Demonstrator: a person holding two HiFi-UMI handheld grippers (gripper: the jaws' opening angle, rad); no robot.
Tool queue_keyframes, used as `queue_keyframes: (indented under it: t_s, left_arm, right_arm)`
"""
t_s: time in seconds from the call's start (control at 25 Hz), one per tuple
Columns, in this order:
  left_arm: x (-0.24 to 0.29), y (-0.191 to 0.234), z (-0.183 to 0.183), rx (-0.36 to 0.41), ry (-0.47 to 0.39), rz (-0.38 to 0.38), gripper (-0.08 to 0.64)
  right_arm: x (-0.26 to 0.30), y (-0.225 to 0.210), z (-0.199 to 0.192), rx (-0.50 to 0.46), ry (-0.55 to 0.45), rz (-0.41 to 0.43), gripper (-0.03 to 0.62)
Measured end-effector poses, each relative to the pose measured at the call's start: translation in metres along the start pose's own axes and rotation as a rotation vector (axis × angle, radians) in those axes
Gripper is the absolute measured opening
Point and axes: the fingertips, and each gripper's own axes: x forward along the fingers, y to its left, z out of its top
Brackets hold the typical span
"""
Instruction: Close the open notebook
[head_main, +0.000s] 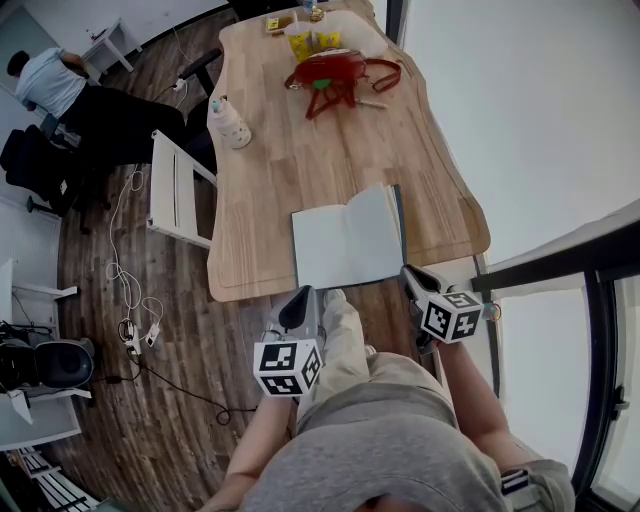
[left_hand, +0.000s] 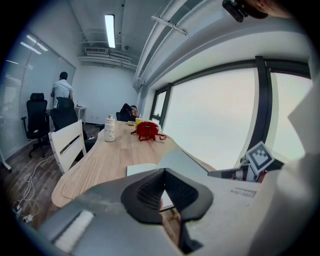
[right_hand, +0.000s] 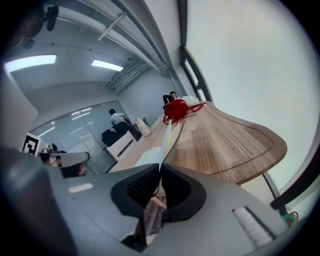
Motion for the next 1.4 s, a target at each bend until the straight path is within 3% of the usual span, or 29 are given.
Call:
queue_keyframes:
  t_s: [0.92, 1.4]
  left_arm:
    - [-0.046, 0.029, -0.011, -0.055, -0.049, 0.104, 0.006]
    - [-0.061, 0.046, -0.013, -0.075, -0.058, 0.154, 0.006]
  right_arm:
    - [0.023, 0.091, 0.014, -0.217, 0.02, 0.16, 0.023]
    - [0.045, 0.129, 0.003, -0.273, 0.07, 0.241, 0.023]
